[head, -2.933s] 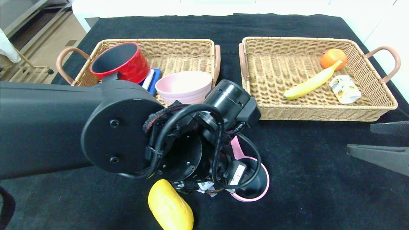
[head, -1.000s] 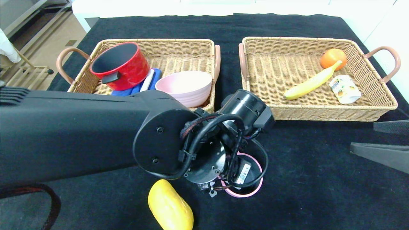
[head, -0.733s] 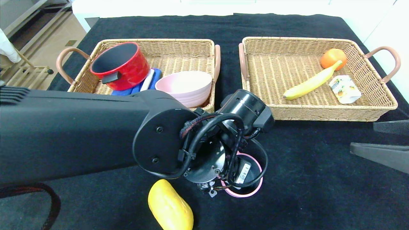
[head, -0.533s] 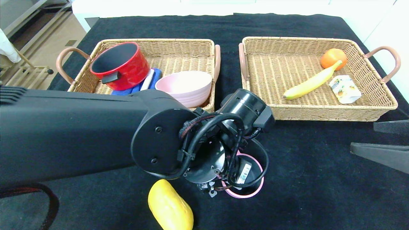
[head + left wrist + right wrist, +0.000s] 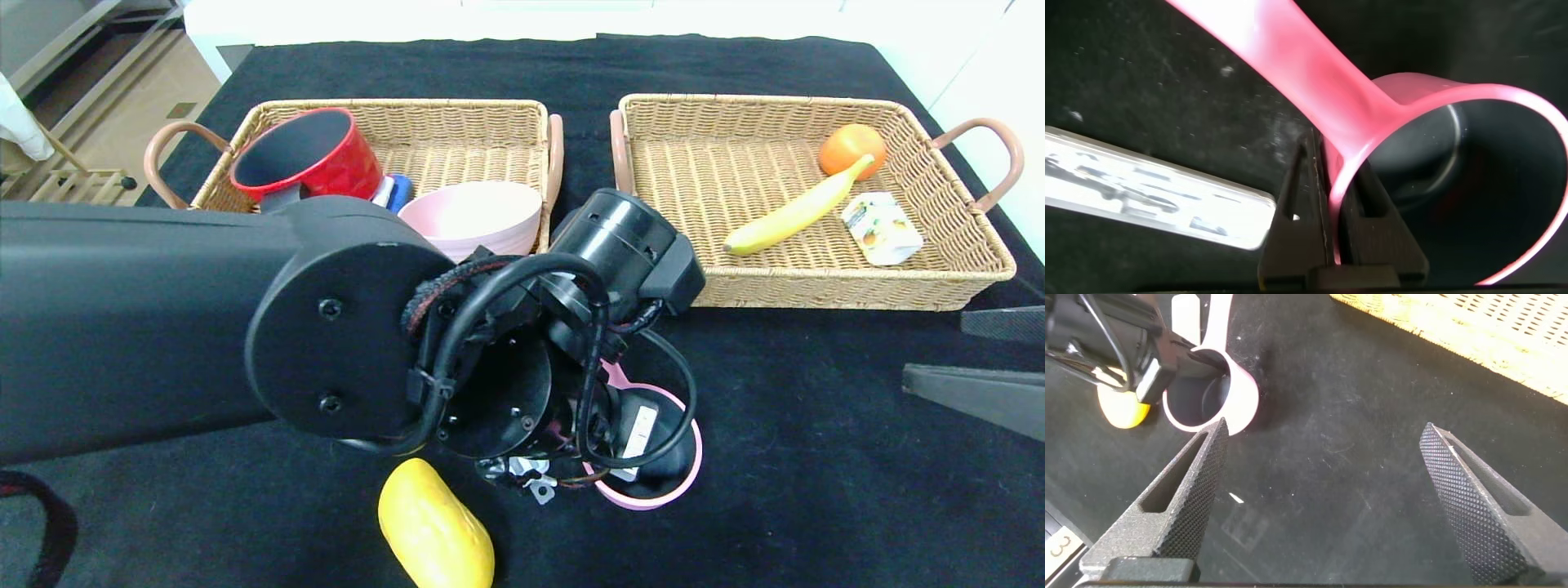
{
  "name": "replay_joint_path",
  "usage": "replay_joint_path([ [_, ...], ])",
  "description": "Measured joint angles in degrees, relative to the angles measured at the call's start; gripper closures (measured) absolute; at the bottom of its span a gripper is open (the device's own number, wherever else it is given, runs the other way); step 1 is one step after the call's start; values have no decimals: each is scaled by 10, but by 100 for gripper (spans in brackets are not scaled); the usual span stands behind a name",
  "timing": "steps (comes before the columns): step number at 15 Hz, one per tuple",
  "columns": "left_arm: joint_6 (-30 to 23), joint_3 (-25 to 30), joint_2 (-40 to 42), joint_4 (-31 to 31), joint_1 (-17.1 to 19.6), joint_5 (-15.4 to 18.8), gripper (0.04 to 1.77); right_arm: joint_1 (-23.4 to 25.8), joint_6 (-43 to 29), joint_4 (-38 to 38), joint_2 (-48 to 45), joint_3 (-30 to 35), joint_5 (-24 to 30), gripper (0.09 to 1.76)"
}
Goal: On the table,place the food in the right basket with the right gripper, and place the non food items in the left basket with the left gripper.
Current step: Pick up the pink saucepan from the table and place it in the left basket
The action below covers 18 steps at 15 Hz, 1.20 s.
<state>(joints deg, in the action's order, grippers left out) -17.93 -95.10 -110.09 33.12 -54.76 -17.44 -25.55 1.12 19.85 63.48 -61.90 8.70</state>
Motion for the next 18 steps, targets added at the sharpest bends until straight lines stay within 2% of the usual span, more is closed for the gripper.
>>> replay_joint_path([
  [4, -9, 2, 33, -1, 4, 34, 164, 0, 0, -7, -5, 2, 0, 14],
  [11, 1, 0, 101, -1, 14, 32, 164, 1, 0, -10, -1, 4, 0, 14],
  [14, 10, -9, 123, 0, 38, 31, 164, 1, 0, -11, 1, 4, 0, 14],
  [18, 42, -53, 144, 0, 89, 32, 164, 4, 0, -11, 2, 3, 0, 14],
])
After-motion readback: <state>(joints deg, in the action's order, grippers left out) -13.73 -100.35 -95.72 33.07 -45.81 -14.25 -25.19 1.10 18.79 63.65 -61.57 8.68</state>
